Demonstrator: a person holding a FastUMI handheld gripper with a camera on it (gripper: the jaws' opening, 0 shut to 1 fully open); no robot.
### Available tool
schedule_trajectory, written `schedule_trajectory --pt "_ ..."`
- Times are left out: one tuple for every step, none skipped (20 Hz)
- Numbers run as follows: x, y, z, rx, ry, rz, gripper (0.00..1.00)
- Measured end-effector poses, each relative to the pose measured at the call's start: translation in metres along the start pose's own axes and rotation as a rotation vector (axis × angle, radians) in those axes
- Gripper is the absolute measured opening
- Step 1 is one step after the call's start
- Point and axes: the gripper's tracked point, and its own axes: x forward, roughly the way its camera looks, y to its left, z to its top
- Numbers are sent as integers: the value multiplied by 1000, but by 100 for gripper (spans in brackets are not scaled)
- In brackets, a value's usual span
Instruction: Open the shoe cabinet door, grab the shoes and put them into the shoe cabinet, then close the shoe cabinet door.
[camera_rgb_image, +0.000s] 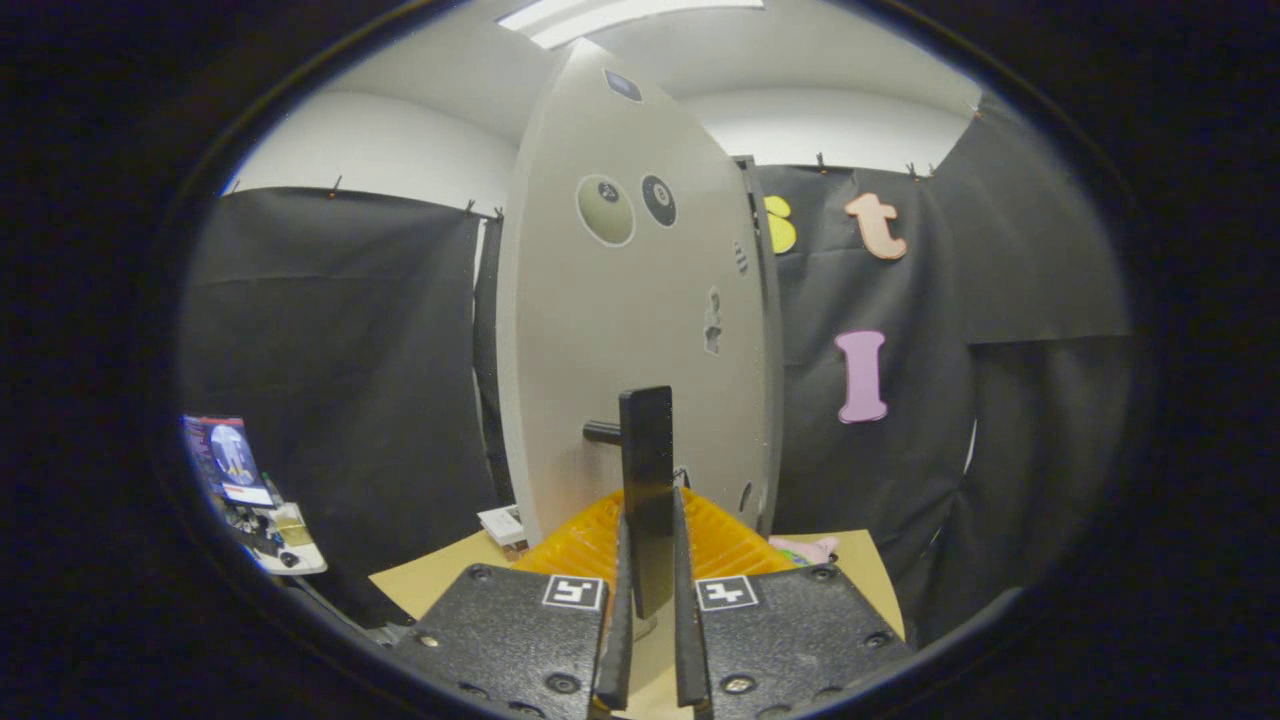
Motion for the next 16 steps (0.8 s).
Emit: schedule_trajectory --pt "-2 -7 3 2 -2 -28 19" --pt "-6 -21 7 5 -10 -60 19" --pt "-12 -35 10 13 -13 -97 17" --pt "-18 -59 10 30 -11 -132 17" --pt "-21 -77 11 36 -19 -164 12" --pt "-21 -93 12 24 -27 -193 10" --pt "-23 -99 14 27 -36 -186 9" --pt "-23 -94 11 54 -45 -160 14" --pt "-29 -87 8 71 -46 -139 18" --pt "-32 -85 6 66 -48 -126 19" --pt "-38 -87 8 46 -58 -143 20" --pt "-46 -92 12 21 -79 -172 20" --pt "-54 -90 18 3 -103 -189 21" --pt "-60 -81 21 1 -122 -190 21" --pt "-66 -70 21 -1 -125 -181 25" --pt "-74 -64 22 6 -139 -189 33"
